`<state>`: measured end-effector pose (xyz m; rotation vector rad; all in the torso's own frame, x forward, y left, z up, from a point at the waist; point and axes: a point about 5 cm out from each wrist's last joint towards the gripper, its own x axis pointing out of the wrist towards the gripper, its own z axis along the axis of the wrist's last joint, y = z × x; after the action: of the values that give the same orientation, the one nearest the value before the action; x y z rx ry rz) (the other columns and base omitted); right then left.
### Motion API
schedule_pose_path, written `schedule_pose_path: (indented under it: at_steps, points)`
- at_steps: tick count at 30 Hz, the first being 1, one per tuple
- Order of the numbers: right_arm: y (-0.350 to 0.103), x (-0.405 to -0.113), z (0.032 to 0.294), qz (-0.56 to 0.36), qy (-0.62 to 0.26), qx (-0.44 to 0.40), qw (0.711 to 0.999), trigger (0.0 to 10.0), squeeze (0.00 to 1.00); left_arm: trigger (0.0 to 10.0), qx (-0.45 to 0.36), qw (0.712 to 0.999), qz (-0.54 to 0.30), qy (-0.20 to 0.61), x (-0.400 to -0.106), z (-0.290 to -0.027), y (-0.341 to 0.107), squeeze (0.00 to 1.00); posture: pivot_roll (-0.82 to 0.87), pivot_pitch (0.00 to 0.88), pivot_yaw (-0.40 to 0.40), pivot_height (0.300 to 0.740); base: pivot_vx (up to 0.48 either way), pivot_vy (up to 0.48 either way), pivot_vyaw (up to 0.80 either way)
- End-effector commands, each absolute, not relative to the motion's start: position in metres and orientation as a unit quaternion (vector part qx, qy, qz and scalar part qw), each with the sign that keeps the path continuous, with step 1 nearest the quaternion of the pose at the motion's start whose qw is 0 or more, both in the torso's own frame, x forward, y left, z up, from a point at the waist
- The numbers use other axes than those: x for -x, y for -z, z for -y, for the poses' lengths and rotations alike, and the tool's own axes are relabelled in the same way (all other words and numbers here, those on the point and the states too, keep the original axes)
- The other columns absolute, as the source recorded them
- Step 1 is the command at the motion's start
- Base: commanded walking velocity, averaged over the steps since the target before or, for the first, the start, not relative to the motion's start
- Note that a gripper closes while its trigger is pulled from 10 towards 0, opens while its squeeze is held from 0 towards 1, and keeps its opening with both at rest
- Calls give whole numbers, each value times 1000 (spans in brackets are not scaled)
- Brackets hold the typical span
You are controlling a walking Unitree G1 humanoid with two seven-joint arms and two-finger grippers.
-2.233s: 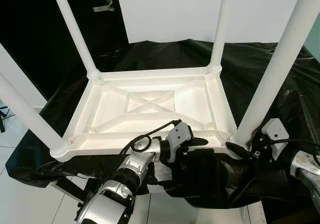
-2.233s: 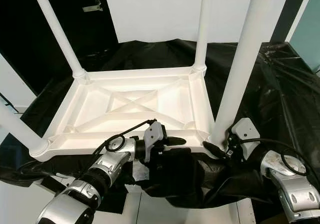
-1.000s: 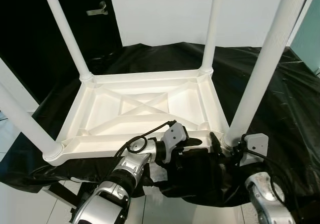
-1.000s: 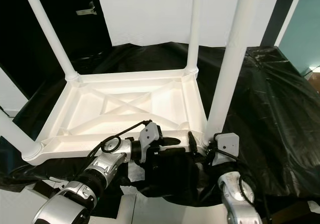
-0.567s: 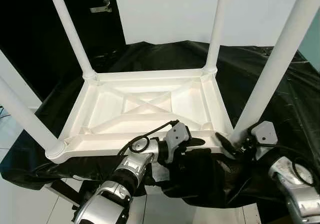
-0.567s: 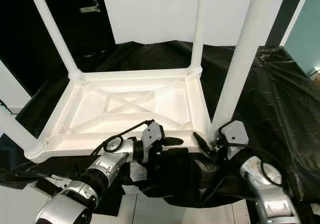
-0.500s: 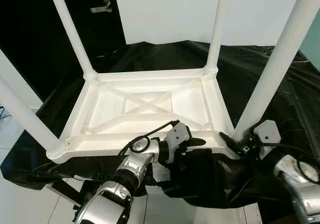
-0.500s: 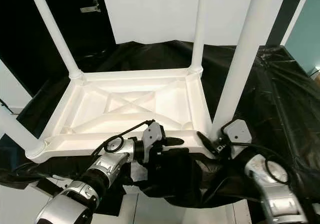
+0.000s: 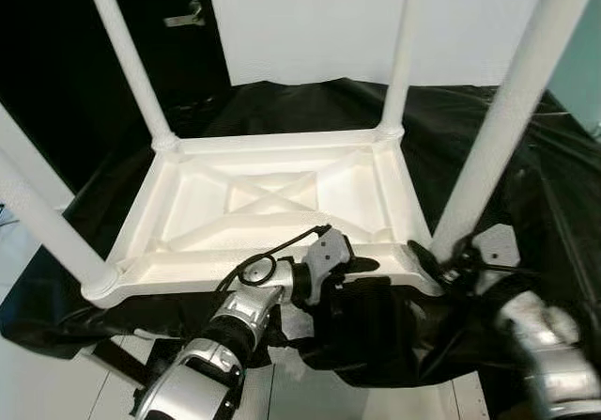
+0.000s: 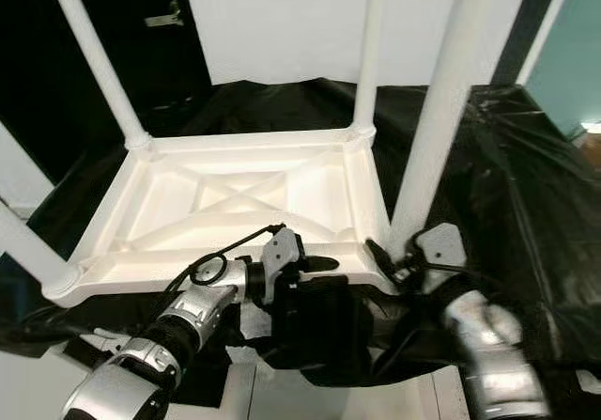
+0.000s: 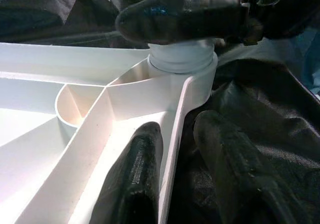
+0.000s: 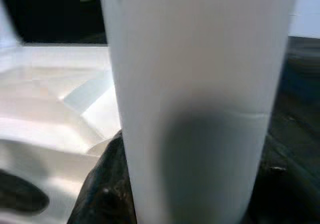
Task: Building children table
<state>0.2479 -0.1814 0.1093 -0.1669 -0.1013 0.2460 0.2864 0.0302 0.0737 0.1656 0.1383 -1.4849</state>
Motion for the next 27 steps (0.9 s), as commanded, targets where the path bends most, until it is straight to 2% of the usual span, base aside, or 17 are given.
schedule_pose_path:
  at_steps: [1, 3, 5, 6, 15, 16, 21, 22, 26, 27]
  points:
    - [-96, -247, 178, 16, -91, 77, 993, 0, 0, 10000, -72, 692, -162, 699, -262, -34, -36, 0, -126, 0, 41, 740, 0, 0, 0]
    - [-93, -246, 163, 19, -20, 12, 1000, 0, 0, 10000, -72, 692, -160, 700, -262, -32, -37, 0, -123, 0, 41, 740, 0, 0, 0]
    - [-95, -247, 159, 25, -4, 3, 1000, 0, 0, 10000, -72, 692, -160, 700, -262, -32, -37, 0, -122, 0, 41, 740, 0, 0, 0]
    - [-105, -250, 148, 54, -15, 13, 998, 0, 0, 10000, -71, 692, -161, 700, -261, -33, -36, 0, -121, 0, 44, 740, 0, 0, 0]
    - [-108, -253, 153, 60, -7, 32, 998, 0, 0, 10000, -71, 694, -161, 698, -261, -33, -36, 0, -115, 0, 34, 740, 0, 0, 0]
    - [-106, -253, 151, 57, -18, 30, 998, 10000, 0, 10000, -71, 695, -161, 697, -261, -33, -36, 0, -116, 0, 34, 740, 0, 0, 0]
    - [-104, -250, 147, 48, -31, 32, 998, 10000, 0, 10000, -71, 695, -162, 697, -261, -33, -36, 0, -119, 0, 33, 740, 0, 0, 0]
    - [-103, -249, 147, 45, -41, 35, 998, 10000, 1000, 10000, -70, 695, -162, 697, -261, -33, -35, 0, -122, 0, 33, 740, 0, 0, 0]
    - [-100, -247, 158, 27, -89, 70, 993, 10000, 1000, 10000, -71, 695, -162, 697, -261, -32, -35, 0, -137, 0, 36, 740, 0, 0, 0]
    - [-101, -246, 165, 22, -123, 96, 988, 10000, 0, 10000, -71, 694, -162, 698, -261, -32, -36, 0, -139, 0, 35, 740, 0, 0, 0]
